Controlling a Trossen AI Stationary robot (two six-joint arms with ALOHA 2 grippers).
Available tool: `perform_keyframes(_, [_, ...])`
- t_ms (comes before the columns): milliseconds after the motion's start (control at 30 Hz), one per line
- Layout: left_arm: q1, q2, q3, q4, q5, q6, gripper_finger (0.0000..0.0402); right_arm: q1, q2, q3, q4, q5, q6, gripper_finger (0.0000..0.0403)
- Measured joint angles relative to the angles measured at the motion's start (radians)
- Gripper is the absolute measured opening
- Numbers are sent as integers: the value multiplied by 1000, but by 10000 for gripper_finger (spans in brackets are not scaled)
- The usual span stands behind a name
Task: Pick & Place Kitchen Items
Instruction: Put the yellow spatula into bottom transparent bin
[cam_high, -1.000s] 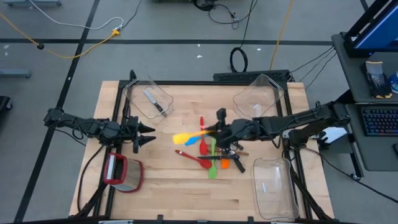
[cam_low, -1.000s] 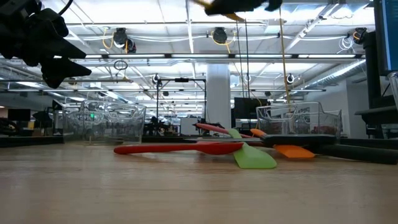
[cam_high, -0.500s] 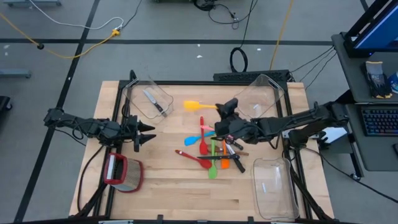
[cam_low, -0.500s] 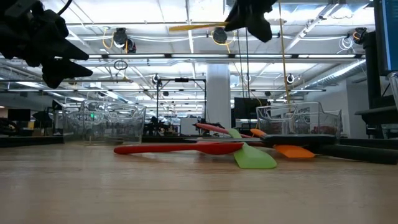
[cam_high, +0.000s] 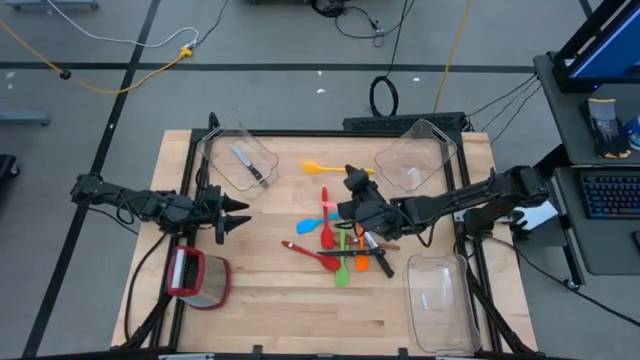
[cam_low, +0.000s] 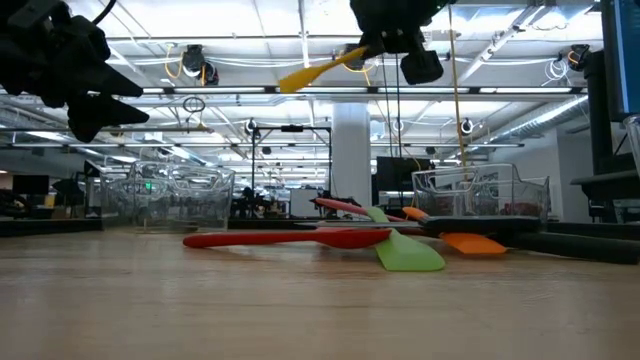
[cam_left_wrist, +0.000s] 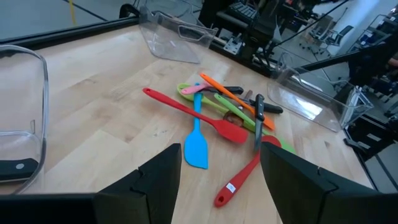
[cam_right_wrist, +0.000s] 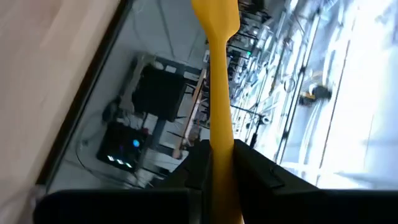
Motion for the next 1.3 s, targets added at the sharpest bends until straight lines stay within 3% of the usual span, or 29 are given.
perform_keyframes(200, [0,0,0,0,0,6,223,-2,-4,2,52,-12,-103,40])
perform_keyframes(633, [0,0,0,0,0,10,223,-3,-4,2,92,-17,-75,40])
perform_keyframes(833, [0,0,0,0,0,4,223,-3,-4,2,187,-31,124,40])
perform_keyframes(1200, [0,0,0,0,-23,10,223,-58,-4,2,359,192,573,40])
perform_keyframes(1300, [0,0,0,0,-44,11,223,-73,-5,2,403,200,691,40])
